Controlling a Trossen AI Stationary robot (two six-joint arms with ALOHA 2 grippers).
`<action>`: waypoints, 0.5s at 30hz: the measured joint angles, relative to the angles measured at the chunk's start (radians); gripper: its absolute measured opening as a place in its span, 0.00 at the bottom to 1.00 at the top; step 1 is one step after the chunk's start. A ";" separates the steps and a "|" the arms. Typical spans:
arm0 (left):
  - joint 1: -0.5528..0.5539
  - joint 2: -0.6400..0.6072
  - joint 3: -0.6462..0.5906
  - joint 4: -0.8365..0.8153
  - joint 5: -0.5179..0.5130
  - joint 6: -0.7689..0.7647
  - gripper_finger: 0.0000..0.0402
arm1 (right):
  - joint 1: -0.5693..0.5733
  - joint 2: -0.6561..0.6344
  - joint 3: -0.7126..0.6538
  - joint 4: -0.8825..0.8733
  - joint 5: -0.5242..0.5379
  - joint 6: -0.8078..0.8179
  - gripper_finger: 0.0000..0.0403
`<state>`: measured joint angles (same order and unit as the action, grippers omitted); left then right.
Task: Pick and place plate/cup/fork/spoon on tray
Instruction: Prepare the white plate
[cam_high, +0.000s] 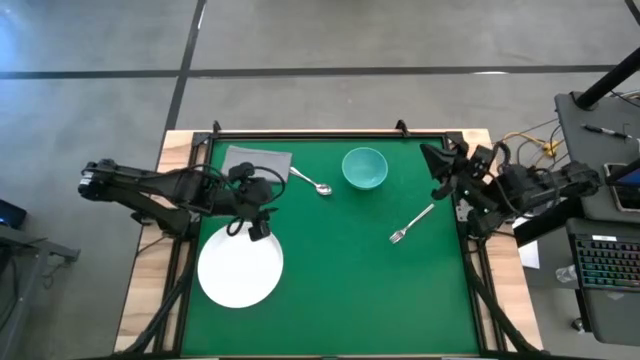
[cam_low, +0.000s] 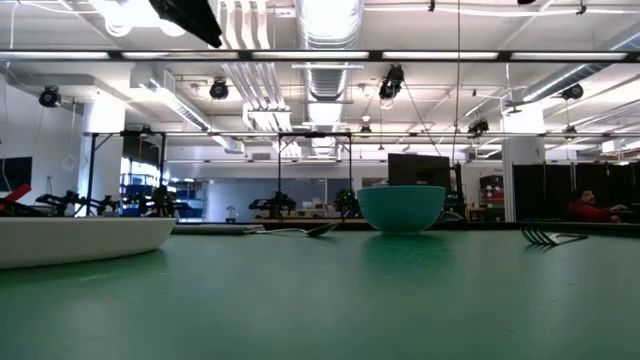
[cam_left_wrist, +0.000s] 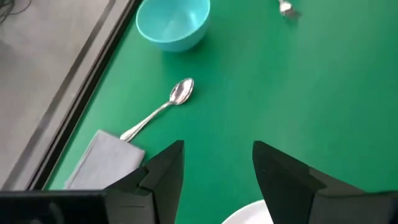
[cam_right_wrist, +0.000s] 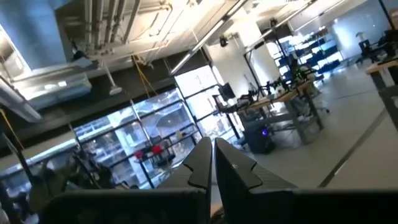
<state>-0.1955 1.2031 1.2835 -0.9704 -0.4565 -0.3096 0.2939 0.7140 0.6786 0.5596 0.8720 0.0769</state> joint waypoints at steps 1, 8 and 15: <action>0.000 -0.003 0.000 0.012 0.003 0.000 0.44 | 0.000 -0.001 0.016 -0.007 -0.001 0.014 0.03; -0.001 -0.011 0.001 0.119 0.006 0.002 0.44 | -0.003 -0.004 0.063 -0.036 -0.131 0.051 0.03; -0.001 -0.005 0.001 0.132 -0.023 0.001 0.44 | -0.006 0.005 0.067 -0.033 -0.138 0.133 0.03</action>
<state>-0.1963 1.1980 1.2842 -0.8387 -0.4791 -0.3082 0.2874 0.7189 0.7460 0.5262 0.7342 0.2100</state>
